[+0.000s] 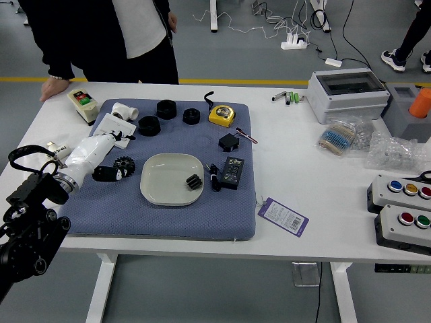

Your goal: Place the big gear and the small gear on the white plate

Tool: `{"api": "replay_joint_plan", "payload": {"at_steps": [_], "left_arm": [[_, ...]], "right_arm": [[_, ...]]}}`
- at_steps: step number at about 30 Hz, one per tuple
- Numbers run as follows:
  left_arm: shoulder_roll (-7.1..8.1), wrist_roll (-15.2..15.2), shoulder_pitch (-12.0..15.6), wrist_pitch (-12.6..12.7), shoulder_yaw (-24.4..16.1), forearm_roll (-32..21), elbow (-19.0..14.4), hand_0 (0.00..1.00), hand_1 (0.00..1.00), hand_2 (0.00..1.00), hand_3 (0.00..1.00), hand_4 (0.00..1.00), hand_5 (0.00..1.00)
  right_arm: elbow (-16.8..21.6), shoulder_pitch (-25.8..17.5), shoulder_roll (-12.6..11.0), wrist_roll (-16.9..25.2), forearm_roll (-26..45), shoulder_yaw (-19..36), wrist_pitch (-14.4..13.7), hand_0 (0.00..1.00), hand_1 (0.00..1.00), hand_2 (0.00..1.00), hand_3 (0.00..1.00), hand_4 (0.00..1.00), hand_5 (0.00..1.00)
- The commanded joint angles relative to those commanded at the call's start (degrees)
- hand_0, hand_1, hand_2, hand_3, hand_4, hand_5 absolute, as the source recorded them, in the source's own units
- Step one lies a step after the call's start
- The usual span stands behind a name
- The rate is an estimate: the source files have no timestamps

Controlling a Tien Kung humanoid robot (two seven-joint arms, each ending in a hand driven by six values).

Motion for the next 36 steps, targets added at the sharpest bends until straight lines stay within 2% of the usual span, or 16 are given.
{"api": "replay_joint_plan", "payload": {"at_steps": [4,19,33,34,36], "left_arm": [[1.33,-0.25,-1.40,-2.86,2.19,0.00,-0.22,0.732,0.803,0.863,0.790,0.791,0.002],[2.39,2.19,-4.48,-9.38,4.80,0.00,1.10,0.726,0.798,0.857,0.795,0.809,0.002],[2.22,3.04,-5.88,-10.55,4.75,0.00,3.97,0.722,0.783,0.834,0.784,0.819,0.002],[2.16,3.10,-5.96,-10.61,4.65,0.00,4.34,0.709,0.769,0.811,0.742,0.805,0.002],[2.10,3.17,-6.04,-10.70,4.52,0.00,4.73,0.709,0.769,0.811,0.742,0.805,0.002]], "right_arm": [[-0.02,0.05,0.01,-0.04,0.08,0.08,0.02,0.687,0.690,0.724,0.560,0.790,0.679],[0.01,0.21,-0.01,-0.05,0.13,0.24,-0.03,0.689,0.692,0.724,0.560,0.790,0.679],[0.02,0.35,-0.08,-0.06,0.14,0.21,-0.05,0.688,0.691,0.724,0.560,0.791,0.679],[0.02,0.35,-0.09,-0.06,0.18,0.19,-0.05,0.689,0.692,0.724,0.561,0.791,0.679],[0.03,0.35,-0.09,-0.06,0.20,0.16,-0.05,0.689,0.692,0.724,0.561,0.791,0.679]]}}
